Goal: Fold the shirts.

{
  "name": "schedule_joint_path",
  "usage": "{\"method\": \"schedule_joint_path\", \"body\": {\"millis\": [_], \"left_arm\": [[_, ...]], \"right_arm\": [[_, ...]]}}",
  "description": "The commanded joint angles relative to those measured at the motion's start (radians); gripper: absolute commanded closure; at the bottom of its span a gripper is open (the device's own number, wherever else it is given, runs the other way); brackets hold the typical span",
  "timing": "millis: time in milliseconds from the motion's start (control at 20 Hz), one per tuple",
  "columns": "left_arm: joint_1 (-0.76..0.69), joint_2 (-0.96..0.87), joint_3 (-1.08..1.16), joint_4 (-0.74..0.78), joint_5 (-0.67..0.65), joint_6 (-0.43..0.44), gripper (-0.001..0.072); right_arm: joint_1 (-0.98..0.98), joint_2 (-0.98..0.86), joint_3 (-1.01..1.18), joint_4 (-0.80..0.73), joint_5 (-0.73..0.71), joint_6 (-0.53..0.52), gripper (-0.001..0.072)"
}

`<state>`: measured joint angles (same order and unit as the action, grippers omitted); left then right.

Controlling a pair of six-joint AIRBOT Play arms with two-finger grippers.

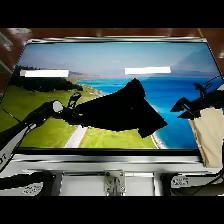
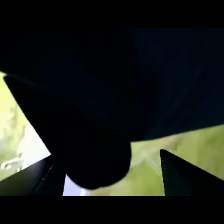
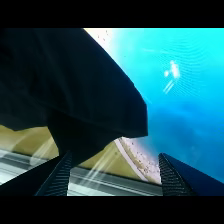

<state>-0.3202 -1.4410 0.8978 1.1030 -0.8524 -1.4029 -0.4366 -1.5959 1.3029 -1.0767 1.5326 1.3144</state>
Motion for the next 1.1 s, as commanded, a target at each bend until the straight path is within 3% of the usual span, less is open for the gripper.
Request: {"method": "schedule_joint_path", "body": {"millis": [0, 100, 200, 500, 550, 650, 700, 900, 1050], "left_arm": [[-0.011, -0.047, -0.001, -0.004, 0.066, -0.077, 0.0299], [-0.010, -0.048, 0.002, -0.004, 0.063, -0.075, 0.0563], [-0.008, -0.048, 0.026, -0.004, 0.016, -0.053, 0.0670], [0.010, -0.034, 0.127, -0.005, -0.087, -0.023, 0.0668], [0.008, -0.034, 0.140, -0.005, -0.104, -0.023, 0.0668], [0.008, -0.031, 0.155, -0.004, -0.127, -0.023, 0.0668], [0.010, -0.024, 0.163, -0.004, -0.129, -0.022, 0.0669], [0.026, 0.085, 0.272, 0.033, -0.163, 0.004, 0.0670], [0.066, 0.240, 0.494, 0.114, -0.215, 0.019, 0.0670]], "right_arm": [[0.016, -0.001, -0.054, -0.013, -0.045, -0.014, 0.0052], [0.052, -0.001, -0.111, -0.056, -0.098, -0.019, 0.0051], [0.098, -0.001, -0.155, -0.101, -0.162, -0.024, 0.0052], [0.172, -0.056, -0.179, -0.108, -0.237, -0.006, 0.0078], [0.182, -0.069, -0.179, -0.104, -0.237, -0.002, 0.0181], [0.204, -0.072, -0.179, -0.098, -0.237, -0.003, 0.0541], [0.211, -0.064, -0.178, -0.080, -0.236, -0.004, 0.0641], [0.202, 0.055, -0.097, 0.043, -0.229, -0.061, 0.0643], [0.179, 0.235, 0.084, 0.223, -0.219, -0.123, 0.0644]]}}
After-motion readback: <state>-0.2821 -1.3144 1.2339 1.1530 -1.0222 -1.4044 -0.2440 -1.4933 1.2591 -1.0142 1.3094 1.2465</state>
